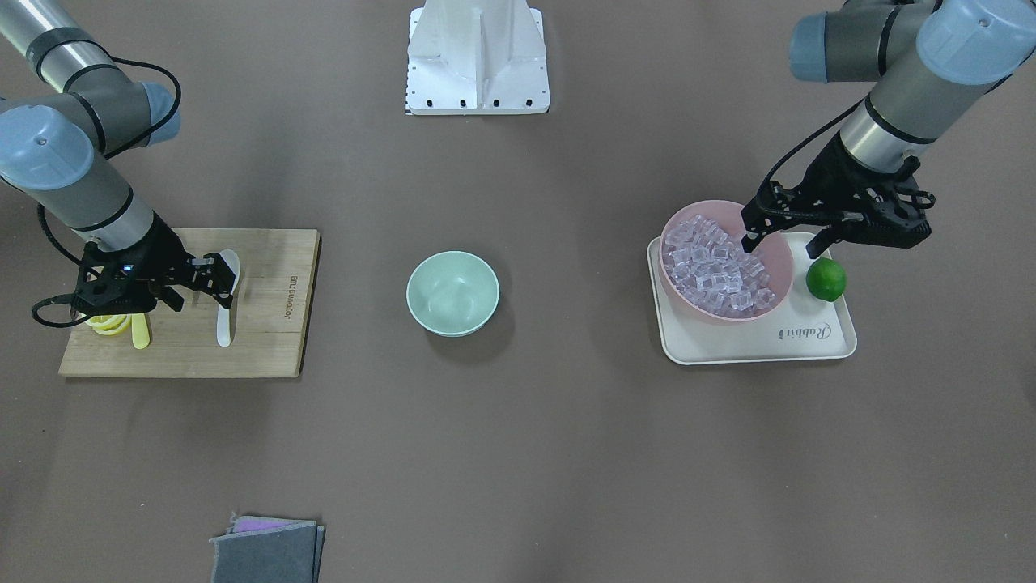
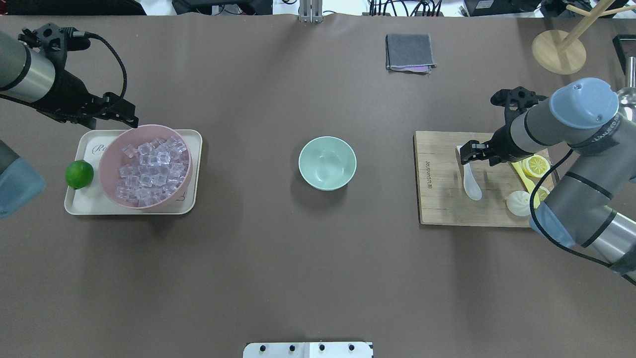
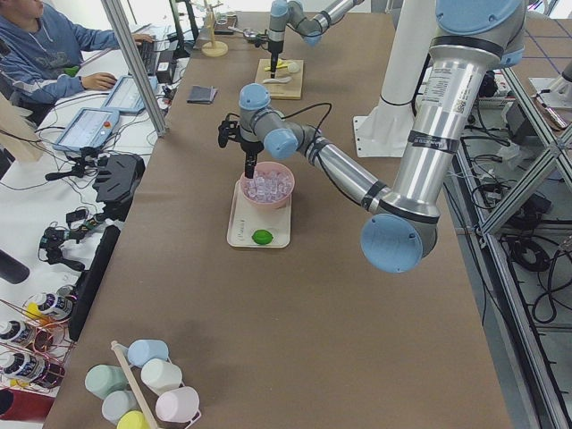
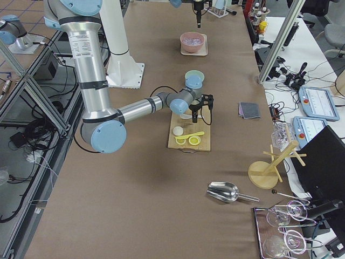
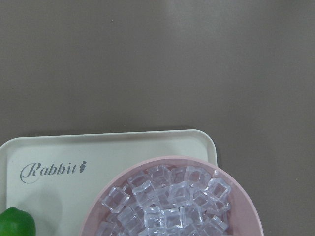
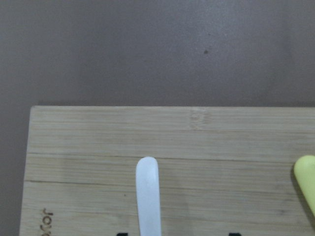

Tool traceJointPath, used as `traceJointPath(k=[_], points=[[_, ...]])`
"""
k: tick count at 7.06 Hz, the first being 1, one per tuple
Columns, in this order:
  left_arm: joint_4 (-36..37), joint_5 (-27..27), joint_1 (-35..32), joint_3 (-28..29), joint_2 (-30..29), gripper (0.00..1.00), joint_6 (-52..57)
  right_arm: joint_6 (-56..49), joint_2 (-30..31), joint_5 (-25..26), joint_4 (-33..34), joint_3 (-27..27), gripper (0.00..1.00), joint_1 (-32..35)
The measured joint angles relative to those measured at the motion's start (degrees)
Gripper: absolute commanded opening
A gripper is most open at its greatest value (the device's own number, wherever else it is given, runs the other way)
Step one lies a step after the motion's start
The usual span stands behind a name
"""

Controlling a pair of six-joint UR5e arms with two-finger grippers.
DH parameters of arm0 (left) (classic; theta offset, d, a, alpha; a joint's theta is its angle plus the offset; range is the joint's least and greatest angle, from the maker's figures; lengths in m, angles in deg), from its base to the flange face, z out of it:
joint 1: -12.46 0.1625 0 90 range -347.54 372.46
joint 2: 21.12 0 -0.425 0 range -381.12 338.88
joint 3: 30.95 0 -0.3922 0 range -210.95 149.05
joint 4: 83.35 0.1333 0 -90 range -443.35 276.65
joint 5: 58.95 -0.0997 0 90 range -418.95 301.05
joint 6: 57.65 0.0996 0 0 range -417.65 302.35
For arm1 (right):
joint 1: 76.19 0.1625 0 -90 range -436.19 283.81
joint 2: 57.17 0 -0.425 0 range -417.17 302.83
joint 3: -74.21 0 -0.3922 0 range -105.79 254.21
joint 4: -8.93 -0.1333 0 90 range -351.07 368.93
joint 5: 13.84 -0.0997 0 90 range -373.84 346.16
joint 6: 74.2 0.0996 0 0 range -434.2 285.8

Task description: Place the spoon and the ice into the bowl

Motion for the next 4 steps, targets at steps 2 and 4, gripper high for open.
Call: traceJointPath(k=[2,4], points=[[0.0,-0.01,0.02,-0.15,-0.02,0.97,0.0,0.02,-0.28,1.0,0.03,0.34,0.44,-1.08],[0.0,-0.02,0.02,-0.48,-0.02,0.97,-0.62,0.02,-0.83,1.1,0.04,1.03,0.0,-1.35]])
